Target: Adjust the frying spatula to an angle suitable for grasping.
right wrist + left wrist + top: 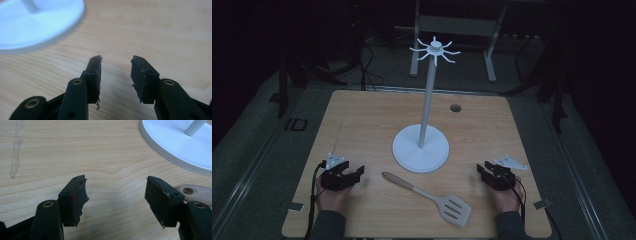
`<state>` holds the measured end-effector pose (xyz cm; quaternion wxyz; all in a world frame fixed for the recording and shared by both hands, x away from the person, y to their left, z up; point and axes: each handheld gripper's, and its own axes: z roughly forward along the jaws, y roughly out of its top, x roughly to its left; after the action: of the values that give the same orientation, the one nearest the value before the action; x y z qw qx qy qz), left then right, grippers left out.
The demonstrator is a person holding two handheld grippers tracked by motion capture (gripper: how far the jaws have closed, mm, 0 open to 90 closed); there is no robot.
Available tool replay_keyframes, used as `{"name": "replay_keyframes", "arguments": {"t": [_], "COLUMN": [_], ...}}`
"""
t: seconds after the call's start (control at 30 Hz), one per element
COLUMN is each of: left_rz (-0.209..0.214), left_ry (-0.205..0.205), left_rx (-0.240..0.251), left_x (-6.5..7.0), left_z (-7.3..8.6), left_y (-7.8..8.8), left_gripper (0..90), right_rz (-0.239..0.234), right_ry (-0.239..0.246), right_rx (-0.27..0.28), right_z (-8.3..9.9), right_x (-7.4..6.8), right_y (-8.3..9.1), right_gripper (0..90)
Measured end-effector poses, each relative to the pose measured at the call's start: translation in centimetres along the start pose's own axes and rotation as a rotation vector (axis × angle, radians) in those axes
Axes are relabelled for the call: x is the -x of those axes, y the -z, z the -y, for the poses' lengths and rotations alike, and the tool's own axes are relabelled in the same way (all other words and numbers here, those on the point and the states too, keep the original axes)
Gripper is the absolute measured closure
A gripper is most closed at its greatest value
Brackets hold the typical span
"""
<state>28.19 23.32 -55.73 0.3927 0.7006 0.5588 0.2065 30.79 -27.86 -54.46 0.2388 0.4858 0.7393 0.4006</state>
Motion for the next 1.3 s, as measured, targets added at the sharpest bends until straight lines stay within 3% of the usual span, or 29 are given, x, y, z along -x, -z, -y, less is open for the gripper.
{"name": "replay_keyframes", "arguments": {"t": [0.07, 0.3, 0.7, 1.1, 1.2, 1.3], "left_rz": [0.001, -0.001, -0.002, -0.002, -0.003, -0.003], "left_ry": [-0.002, -0.002, -0.001, -0.002, -0.002, 0.0], "left_rx": [0.001, 0.001, 0.002, 0.0, 0.0, 0.001], "left_x": [0.0, 0.1, 0.0, 0.0, 0.0, 0.0], "left_z": [0.0, 0.0, 0.0, 0.0, 0.0, 0.0], "left_y": [0.0, 0.0, 0.1, 0.1, 0.1, 0.2], "left_gripper": [33.7, 33.7, 33.7, 33.7, 33.6, 33.6], "right_rz": [0.0, -0.035, -0.22, -0.336, -0.347, -0.341], "right_ry": [0.066, 0.126, 0.218, 0.327, 0.346, 0.402], "right_rx": [0.022, 0.05, 0.03, -0.047, -0.06, -0.098], "right_z": [-0.3, -0.8, -1.5, -0.7, -0.6, 0.1], "right_x": [-0.9, -2.4, -7.1, -11.8, -12.5, -13.2], "right_y": [1.2, 2.8, 4.4, 3.8, 3.6, 3.2], "right_gripper": [62.3, 65.2, 67.6, 75.8, 76.6, 77.0]}}
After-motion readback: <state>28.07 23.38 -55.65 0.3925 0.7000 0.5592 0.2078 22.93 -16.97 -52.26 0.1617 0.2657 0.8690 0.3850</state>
